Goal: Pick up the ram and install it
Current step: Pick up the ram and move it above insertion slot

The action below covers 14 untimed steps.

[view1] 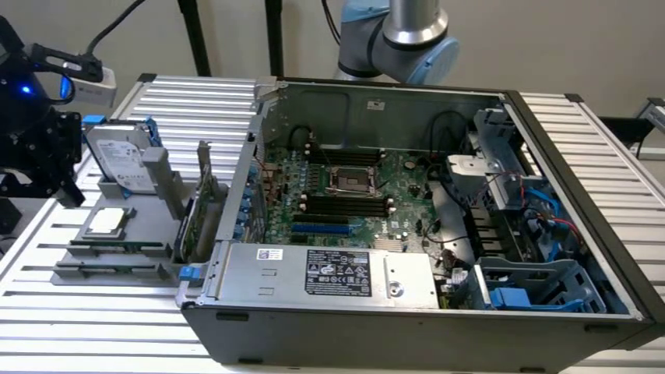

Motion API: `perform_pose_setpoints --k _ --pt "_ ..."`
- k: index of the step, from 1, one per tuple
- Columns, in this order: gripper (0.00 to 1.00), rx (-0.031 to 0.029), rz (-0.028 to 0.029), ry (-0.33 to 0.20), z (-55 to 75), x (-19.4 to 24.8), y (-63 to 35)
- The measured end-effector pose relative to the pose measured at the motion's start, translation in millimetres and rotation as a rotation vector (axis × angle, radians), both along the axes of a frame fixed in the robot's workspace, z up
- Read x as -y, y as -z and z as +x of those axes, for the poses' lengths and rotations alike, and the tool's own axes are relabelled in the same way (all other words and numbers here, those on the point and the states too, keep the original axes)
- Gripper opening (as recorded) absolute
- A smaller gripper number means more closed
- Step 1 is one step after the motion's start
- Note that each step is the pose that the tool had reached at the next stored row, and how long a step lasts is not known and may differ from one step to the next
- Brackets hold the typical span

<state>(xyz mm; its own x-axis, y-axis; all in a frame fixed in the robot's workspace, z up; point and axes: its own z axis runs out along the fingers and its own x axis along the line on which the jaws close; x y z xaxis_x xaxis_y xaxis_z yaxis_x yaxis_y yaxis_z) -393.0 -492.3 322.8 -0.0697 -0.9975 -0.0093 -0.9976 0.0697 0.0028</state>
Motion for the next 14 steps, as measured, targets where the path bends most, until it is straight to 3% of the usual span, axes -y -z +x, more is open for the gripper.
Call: perform_pose_setpoints --k 5,7,11,14 --pt "0.11 -0.0011 0.0161 -0.01 -0.3 5.3 5.8" --pt "0.11 -0.009 0.0185 -0.011 -0.3 5.8 6.9" --pt "0.11 -0.0352 0.0186 -0.02 -0.3 6.0 8.5" --pt "0.12 -0.0379 0.0184 -0.03 -0.1 5.9 9.2"
